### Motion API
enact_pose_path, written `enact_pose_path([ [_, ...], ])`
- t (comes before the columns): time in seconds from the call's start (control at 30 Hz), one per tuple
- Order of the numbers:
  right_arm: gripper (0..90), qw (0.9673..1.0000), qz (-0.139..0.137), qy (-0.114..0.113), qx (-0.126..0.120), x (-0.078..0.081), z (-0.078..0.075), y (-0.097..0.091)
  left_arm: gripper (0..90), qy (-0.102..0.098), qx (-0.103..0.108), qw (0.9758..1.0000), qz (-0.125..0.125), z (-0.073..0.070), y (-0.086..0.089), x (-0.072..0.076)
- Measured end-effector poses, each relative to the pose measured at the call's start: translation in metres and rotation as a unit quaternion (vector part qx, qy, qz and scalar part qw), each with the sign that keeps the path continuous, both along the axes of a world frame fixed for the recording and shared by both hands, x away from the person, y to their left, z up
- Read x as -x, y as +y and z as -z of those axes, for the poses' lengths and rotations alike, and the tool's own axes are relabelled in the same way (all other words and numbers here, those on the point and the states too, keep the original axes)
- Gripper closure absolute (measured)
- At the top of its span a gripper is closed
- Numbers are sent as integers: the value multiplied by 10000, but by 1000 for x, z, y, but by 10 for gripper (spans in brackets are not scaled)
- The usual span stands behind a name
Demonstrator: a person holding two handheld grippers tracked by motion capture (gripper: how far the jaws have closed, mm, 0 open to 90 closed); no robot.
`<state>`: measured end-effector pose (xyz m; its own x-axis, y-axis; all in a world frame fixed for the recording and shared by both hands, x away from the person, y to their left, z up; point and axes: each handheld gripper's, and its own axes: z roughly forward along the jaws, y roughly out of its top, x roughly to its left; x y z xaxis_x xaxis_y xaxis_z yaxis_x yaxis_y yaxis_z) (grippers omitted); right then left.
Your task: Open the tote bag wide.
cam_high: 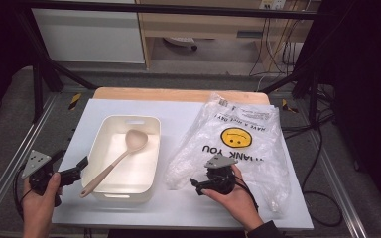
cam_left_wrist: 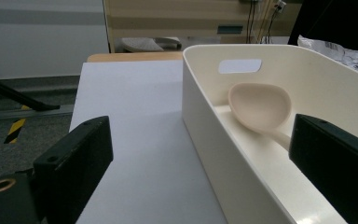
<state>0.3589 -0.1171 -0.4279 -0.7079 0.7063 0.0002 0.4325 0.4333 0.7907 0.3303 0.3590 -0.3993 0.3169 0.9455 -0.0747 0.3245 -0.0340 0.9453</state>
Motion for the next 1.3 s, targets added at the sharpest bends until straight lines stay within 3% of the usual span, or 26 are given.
enact_pose_path([
  [0.13,107,9997,-261,-11,-1,2,1,16,58,-1,-2,10000,2,0,0,0],
  [0.3,98,9972,-745,-84,79,5,3,51,58,19,-29,10000,22,0,0,0],
  [0.47,113,9957,-885,-9,275,2,11,67,58,18,-19,10000,27,0,0,0],
  [0.63,351,9924,-1058,167,613,2,22,72,58,33,-17,10000,40,1,0,-1],
  [0.73,571,9921,-1083,317,540,-3,24,69,58,25,-43,10000,42,0,0,0],
  [0.8,751,9931,-1030,277,487,-5,24,68,58,25,-44,10000,37,0,0,0],
  [0.83,751,9931,-1030,277,487,-5,24,68,58,25,-44,10000,37,0,0,0],
  [0.9,863,9951,-841,268,442,-13,25,69,58,18,-24,10000,28,0,0,0],
  [1.1,875,9995,-217,176,176,-41,24,76,58,23,-17,10000,16,1,1,0],
  [1.3,877,9994,233,258,-15,-74,30,89,58,7,14,10000,11,0,1,0],
])
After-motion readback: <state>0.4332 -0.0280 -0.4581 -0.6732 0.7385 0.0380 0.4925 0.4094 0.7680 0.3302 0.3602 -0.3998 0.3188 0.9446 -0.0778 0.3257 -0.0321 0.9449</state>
